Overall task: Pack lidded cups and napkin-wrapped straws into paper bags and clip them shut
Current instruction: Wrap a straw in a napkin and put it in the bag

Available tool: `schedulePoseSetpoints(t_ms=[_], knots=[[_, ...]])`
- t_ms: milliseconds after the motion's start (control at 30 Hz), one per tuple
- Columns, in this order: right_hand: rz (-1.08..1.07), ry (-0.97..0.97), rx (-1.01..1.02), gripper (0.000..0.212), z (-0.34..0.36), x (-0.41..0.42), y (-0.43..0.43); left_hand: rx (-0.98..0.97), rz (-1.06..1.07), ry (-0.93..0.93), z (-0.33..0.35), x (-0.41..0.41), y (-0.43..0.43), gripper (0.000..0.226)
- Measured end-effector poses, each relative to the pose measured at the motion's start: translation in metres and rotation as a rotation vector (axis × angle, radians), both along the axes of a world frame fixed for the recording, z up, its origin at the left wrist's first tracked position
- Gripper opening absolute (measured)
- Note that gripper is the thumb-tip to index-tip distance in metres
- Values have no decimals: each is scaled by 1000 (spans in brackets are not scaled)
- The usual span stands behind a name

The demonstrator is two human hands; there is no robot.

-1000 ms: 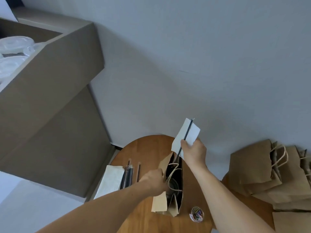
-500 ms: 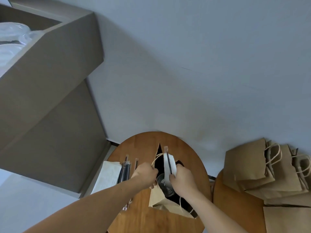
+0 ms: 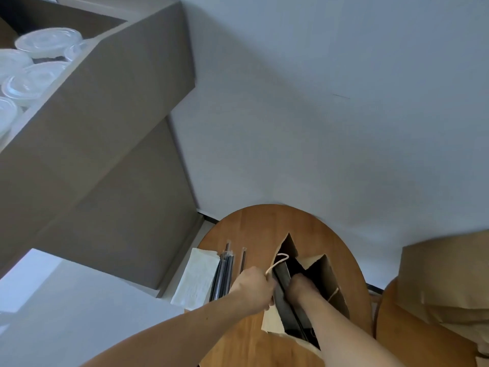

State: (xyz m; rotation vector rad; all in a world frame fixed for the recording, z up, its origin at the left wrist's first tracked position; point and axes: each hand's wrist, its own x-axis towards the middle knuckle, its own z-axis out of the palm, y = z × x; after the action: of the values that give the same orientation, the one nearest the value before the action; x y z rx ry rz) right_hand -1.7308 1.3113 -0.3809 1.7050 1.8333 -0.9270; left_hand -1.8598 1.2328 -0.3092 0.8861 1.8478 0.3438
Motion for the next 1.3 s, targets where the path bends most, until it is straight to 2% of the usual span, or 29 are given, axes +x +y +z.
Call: schedulePoseSetpoints(t_ms=[100,367,467,500,567,600,667,700,833,900,967,1000,1067,1100,1167,1267,1300], knots=[[29,-64,32,6,-2,9,-3,-15,19,19,-5,-7,-1,43],[158,-95,222,41,18,6,-12,-17,-25,2,-1,-4,2,34],[290,-65,205,13,43,9,-13,-29,-20,-21,-2,-2,4,28],[326,-35,214,12,50,14,-12,-26,-22,-27,-2,-2,4,28],[396,29,265,31,67,24,-12,1,-53,-21,0,-2,6,28],[423,78,309,33,75,30,-12,14,-71,-18,2,-1,6,27],[434,196,416,16,93,42,-9,40,-103,-24,4,0,8,24],[380,263,459,10,98,48,-8,44,-124,-34,5,1,9,24],[-15,461,576,26,110,77,2,30,-167,-114,9,11,7,17],[-193,489,499,39,106,90,4,50,-181,-126,9,17,5,20],[-313,485,284,54,96,97,-2,40,-173,-190,8,22,1,7],[-360,506,180,58,89,99,-7,19,-187,-239,8,24,-1,19],[-438,576,25,59,77,99,-17,-35,-224,-326,4,25,-5,65],[-462,609,-21,58,72,97,-22,-46,-237,-341,3,26,-7,78],[-478,651,-69,52,67,90,-28,-37,-245,-350,2,28,-9,82],[-492,724,-106,33,64,78,-34,-14,-263,-335,-1,37,-12,79],[-488,744,-103,33,64,75,-35,6,-254,-322,-3,42,-12,74]])
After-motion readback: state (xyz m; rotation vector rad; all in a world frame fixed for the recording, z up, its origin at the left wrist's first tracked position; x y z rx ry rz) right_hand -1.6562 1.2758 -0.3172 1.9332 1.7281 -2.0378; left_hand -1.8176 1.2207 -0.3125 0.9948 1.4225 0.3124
